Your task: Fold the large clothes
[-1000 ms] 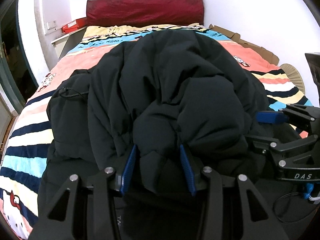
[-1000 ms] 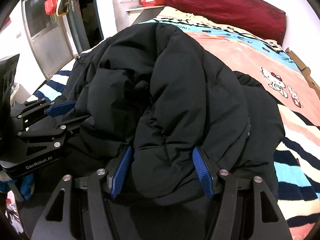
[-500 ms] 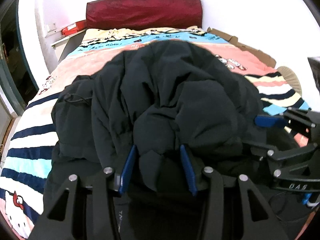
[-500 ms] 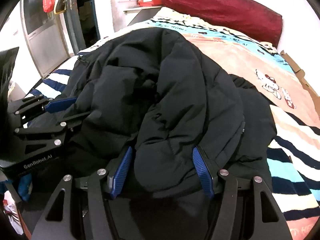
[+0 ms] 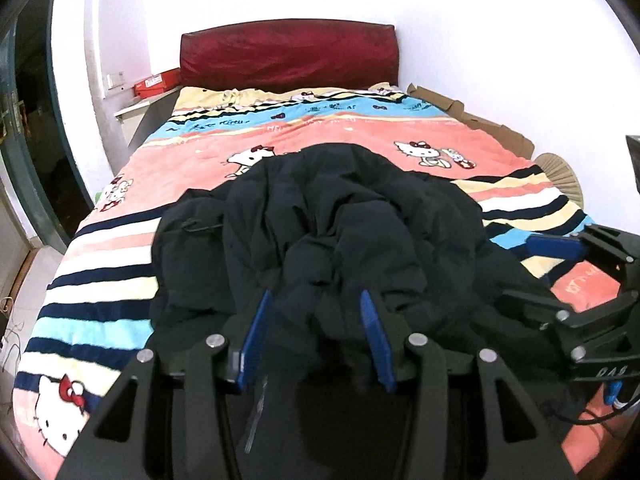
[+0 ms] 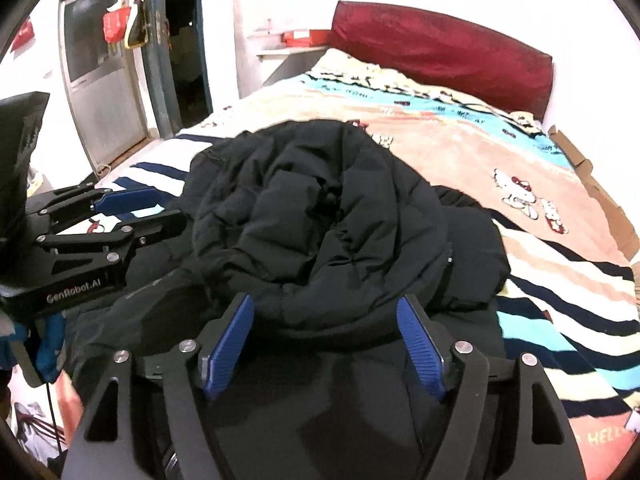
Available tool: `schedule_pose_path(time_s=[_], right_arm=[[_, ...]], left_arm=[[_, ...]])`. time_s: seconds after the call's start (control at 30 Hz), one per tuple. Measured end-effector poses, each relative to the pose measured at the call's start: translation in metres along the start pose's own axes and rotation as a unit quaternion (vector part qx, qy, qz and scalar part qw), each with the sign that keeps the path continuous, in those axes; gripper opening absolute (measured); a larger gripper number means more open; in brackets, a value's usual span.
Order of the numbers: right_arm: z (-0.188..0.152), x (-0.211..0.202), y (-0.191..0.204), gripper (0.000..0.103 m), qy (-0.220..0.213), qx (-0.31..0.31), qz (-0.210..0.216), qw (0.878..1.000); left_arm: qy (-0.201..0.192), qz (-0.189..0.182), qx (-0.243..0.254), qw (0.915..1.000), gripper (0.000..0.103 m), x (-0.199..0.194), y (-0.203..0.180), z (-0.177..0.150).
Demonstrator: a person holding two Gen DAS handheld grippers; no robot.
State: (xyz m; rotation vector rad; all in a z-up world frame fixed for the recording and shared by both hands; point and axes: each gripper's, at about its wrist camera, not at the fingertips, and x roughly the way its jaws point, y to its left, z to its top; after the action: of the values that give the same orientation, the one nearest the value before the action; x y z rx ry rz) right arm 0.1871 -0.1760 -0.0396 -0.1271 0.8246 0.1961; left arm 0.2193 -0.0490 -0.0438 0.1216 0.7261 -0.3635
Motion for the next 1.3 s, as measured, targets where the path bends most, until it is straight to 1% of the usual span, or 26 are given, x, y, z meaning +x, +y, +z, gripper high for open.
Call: schedule_pose_path(time_s=[0.07, 0.2, 0.27, 0.3, 0.33, 0.4, 0.5, 0.57, 0.6, 0.7, 0.8, 0.9, 0.97, 1.07, 1.17, 1.3], right_arm=[[-0.006, -0.014, 0.0, 0.075, -0.006, 0.002, -0.001, 1.0], [-0.024, -0.041, -0.004, 0.076, -0.013, 0.008, -0.005, 1.0], [-0.04, -0.061, -0.014, 0.078, -0.018, 0.023, -0.009, 1.0], [-0.046, -0.068, -0.02, 0.081, -0.021, 0.032, -0.012, 0.999], [-0.057, -0.078, -0.029, 0.084, -0.023, 0.047, -0.022, 0.998], [-0.072, -0.088, -0.044, 0.084, -0.02, 0.066, -0.039, 0.997], [-0.103, -0.101, -0.069, 0.085, -0.003, 0.104, -0.063, 0.993], [-0.126, -0.107, -0.087, 0.085, 0.01, 0.136, -0.079, 0.988], [-0.132, -0.107, -0.094, 0.085, 0.013, 0.147, -0.084, 0.985], [-0.152, -0.108, -0.114, 0.085, 0.027, 0.188, -0.099, 0.977], [-0.16, -0.108, -0.124, 0.086, 0.029, 0.212, -0.102, 0.972], [-0.166, -0.103, -0.129, 0.087, 0.031, 0.226, -0.086, 0.97], [-0.167, -0.094, -0.127, 0.089, 0.041, 0.228, -0.074, 0.97], [-0.175, -0.077, -0.123, 0.089, 0.061, 0.227, -0.051, 0.971], [-0.179, -0.062, -0.118, 0.089, 0.08, 0.225, -0.043, 0.97], [-0.186, -0.047, -0.119, 0.089, 0.095, 0.232, -0.025, 0.968]], left_arm=[[-0.002, 0.001, -0.005, 1.0, 0.05, -0.013, 0.004, -0.006], [-0.001, 0.0, -0.002, 1.0, 0.051, -0.037, 0.014, -0.024], [0.002, 0.002, 0.0, 1.0, 0.052, -0.054, 0.026, -0.041], [0.005, 0.003, -0.002, 1.0, 0.052, -0.059, 0.032, -0.048], [0.01, 0.008, -0.007, 0.9999, 0.053, -0.068, 0.044, -0.06], [0.02, 0.019, -0.022, 0.9994, 0.055, -0.077, 0.063, -0.078], [0.037, 0.038, -0.061, 0.9967, 0.056, -0.09, 0.099, -0.108], [0.046, 0.043, -0.099, 0.9931, 0.056, -0.098, 0.124, -0.129], [0.049, 0.044, -0.122, 0.9904, 0.056, -0.102, 0.136, -0.139], [0.051, 0.046, -0.162, 0.9844, 0.056, -0.109, 0.158, -0.158], [0.054, 0.033, -0.195, 0.9789, 0.056, -0.111, 0.173, -0.17], [0.056, 0.012, -0.213, 0.9753, 0.056, -0.108, 0.175, -0.174], [0.061, -0.004, -0.222, 0.9732, 0.056, -0.101, 0.173, -0.176], [0.07, -0.016, -0.232, 0.9699, 0.056, -0.089, 0.168, -0.18], [0.082, -0.023, -0.245, 0.9657, 0.056, -0.077, 0.167, -0.185], [0.098, -0.04, -0.28, 0.9542, 0.056, -0.057, 0.171, -0.195]])
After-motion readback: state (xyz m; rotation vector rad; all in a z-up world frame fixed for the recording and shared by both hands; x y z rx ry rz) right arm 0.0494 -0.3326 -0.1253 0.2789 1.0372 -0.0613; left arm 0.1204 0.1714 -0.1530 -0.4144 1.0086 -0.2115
